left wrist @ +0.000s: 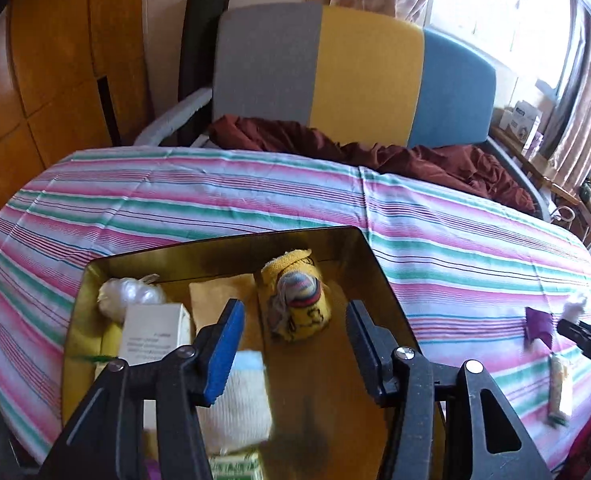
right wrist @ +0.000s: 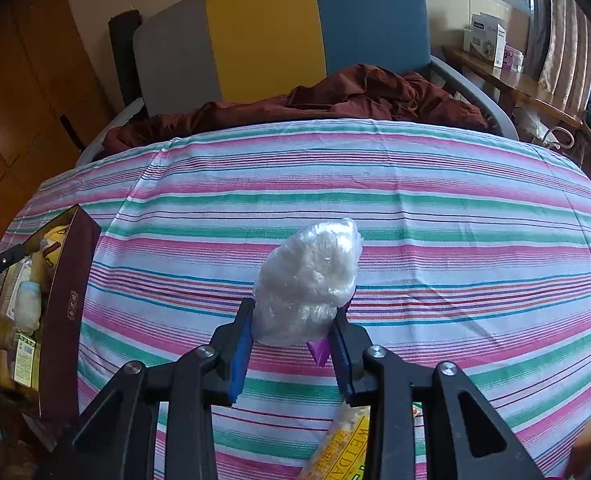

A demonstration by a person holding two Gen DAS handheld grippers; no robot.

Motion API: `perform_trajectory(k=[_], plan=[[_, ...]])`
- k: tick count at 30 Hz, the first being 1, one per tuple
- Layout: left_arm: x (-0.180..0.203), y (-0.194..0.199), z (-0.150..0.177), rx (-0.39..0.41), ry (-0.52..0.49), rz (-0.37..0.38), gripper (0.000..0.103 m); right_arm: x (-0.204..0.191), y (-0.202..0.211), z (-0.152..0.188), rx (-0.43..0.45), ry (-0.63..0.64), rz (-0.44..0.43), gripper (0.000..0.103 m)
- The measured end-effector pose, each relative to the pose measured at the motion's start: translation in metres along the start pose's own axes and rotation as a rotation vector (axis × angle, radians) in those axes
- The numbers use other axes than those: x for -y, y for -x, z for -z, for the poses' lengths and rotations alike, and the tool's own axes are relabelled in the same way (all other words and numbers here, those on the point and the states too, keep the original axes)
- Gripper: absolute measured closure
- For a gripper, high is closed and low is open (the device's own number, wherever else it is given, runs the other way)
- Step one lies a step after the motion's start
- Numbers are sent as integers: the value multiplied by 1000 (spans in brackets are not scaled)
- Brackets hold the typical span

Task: Organize objects
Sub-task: 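Carry the yellow plush toy into the gold tray and open the left gripper, then carry the white plastic bundle into the tray and open the right gripper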

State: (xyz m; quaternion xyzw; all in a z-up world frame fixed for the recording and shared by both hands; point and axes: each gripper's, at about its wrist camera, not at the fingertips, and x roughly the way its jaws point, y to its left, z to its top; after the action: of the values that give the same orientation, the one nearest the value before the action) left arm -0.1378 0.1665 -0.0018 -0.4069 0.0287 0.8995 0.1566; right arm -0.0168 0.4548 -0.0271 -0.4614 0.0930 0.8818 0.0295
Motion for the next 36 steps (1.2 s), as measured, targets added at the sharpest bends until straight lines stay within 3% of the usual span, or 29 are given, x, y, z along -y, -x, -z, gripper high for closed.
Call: perform_trajectory(k=[8,22,28,36], plan=[[-7,44,30,59,-10,2,48,-33,0,4,-30,50,-36,69],[-34,74,66,78,25,-1,48,-190,30,2,-5,296,-251,69],[-54,79,77,72,56,-11,48,-250,13,7,-71,398,-290,69],[-79,80,91,59,120,-15,46,-301,-36,18,-219,469,-263,69]])
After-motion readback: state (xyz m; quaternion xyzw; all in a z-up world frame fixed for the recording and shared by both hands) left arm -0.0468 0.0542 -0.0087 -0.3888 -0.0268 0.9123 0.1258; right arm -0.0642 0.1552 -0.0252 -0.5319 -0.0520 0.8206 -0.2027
